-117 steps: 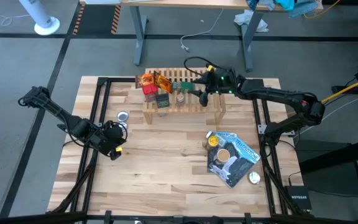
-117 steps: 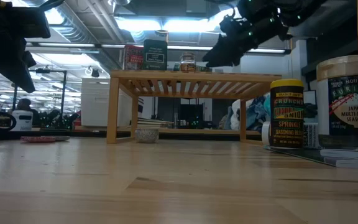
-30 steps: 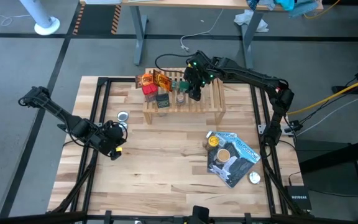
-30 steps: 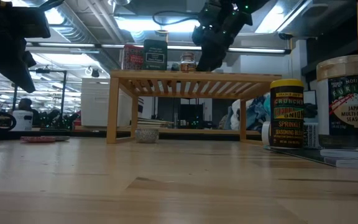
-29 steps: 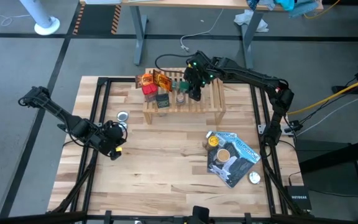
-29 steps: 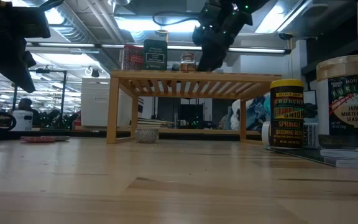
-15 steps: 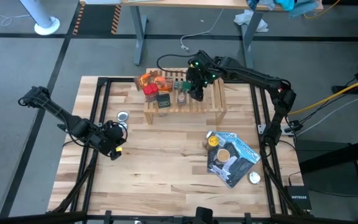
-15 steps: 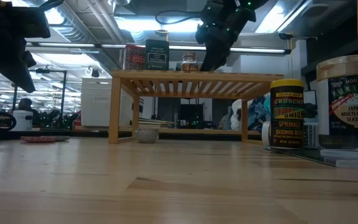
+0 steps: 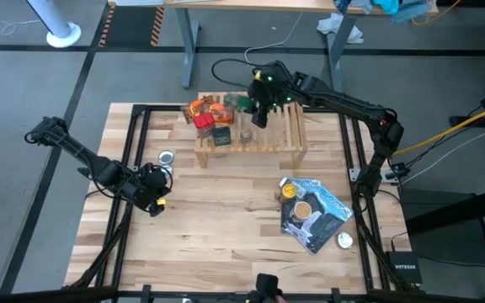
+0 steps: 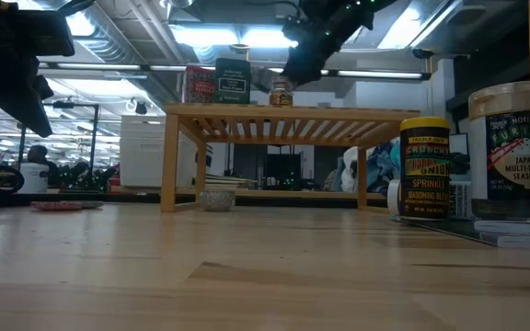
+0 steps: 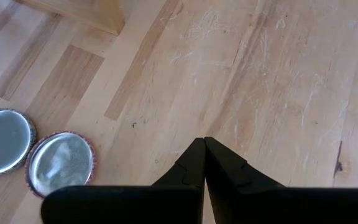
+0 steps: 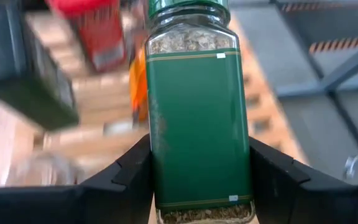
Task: Shelf spices
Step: Put the green seasoning bottle on the shelf
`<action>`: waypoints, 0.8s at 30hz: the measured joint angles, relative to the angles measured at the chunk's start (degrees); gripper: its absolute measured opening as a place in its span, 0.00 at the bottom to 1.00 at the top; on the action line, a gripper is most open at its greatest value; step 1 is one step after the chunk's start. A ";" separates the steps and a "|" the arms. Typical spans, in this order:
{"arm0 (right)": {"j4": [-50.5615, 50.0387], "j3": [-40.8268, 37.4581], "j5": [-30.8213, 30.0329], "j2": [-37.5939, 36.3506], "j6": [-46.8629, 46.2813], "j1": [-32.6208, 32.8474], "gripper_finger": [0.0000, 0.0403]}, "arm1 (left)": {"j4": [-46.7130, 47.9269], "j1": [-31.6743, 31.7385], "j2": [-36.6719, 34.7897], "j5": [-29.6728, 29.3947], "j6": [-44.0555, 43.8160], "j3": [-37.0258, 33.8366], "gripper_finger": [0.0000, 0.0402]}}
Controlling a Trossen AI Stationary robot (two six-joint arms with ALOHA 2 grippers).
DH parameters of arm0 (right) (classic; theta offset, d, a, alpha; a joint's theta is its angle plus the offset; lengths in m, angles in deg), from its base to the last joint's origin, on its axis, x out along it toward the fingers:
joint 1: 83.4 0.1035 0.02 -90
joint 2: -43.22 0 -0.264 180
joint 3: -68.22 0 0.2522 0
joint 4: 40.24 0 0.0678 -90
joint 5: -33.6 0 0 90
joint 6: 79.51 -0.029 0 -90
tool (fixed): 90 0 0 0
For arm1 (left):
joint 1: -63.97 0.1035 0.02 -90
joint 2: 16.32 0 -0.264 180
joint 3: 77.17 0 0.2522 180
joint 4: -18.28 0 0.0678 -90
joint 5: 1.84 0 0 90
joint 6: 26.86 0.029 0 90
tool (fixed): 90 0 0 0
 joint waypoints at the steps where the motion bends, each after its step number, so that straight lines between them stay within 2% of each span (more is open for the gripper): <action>1: 1.61 0.00 0.04 0.00 -0.15 0.00 0.51 | 0.00 0.00 0.00 0.00 0.00 0.00 0.00; 8: 7.52 -0.66 0.58 0.00 -1.60 0.06 0.51 | 0.00 0.01 0.00 0.00 0.00 0.00 0.00; 18: 16.96 -8.02 5.26 0.00 -4.56 0.07 0.51 | 0.00 0.00 0.00 0.02 0.00 0.00 0.00; 24: 21.62 -9.61 6.71 0.00 -4.62 0.04 0.51 | -0.02 0.00 0.02 0.02 0.00 0.00 0.00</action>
